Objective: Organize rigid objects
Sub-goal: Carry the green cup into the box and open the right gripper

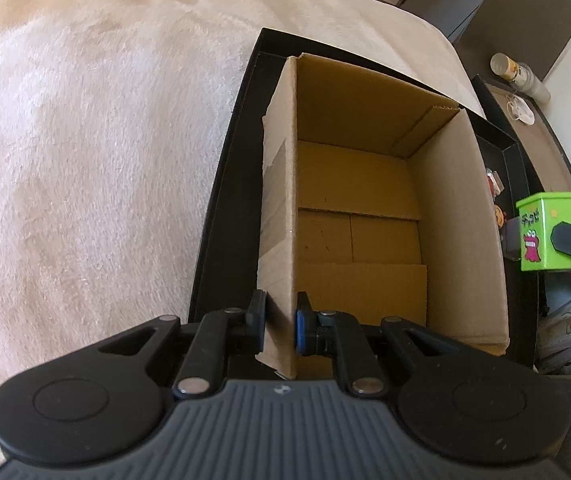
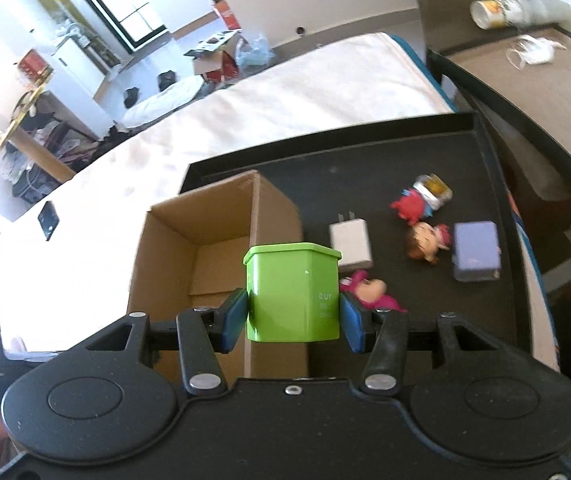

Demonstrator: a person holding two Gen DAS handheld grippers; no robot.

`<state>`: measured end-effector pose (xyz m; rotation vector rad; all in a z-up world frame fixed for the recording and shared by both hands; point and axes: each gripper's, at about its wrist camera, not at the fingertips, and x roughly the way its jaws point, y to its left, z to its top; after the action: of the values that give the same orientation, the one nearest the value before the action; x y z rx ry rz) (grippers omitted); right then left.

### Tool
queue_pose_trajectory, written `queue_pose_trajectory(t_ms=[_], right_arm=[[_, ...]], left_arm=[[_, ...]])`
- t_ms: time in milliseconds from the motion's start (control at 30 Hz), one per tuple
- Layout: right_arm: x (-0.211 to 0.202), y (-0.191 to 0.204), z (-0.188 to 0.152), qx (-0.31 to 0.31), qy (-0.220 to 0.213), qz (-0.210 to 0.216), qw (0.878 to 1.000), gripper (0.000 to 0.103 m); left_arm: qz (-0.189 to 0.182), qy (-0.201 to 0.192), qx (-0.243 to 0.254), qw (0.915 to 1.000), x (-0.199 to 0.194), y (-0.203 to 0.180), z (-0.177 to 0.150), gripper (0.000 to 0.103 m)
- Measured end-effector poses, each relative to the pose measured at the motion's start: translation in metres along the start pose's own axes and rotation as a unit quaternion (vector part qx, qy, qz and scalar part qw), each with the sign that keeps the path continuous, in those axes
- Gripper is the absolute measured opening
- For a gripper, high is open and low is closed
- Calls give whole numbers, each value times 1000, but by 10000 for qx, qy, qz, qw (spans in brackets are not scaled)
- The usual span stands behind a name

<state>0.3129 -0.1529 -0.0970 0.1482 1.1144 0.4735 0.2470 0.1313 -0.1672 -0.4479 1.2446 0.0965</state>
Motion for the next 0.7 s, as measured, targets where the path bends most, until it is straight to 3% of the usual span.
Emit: queue_pose_trajectory(t_ms=[700], right_arm=[[34, 59, 10, -498, 358, 91, 9981, 48]], left_arm=[[20, -94, 1, 10000, -2, 1, 0, 14]])
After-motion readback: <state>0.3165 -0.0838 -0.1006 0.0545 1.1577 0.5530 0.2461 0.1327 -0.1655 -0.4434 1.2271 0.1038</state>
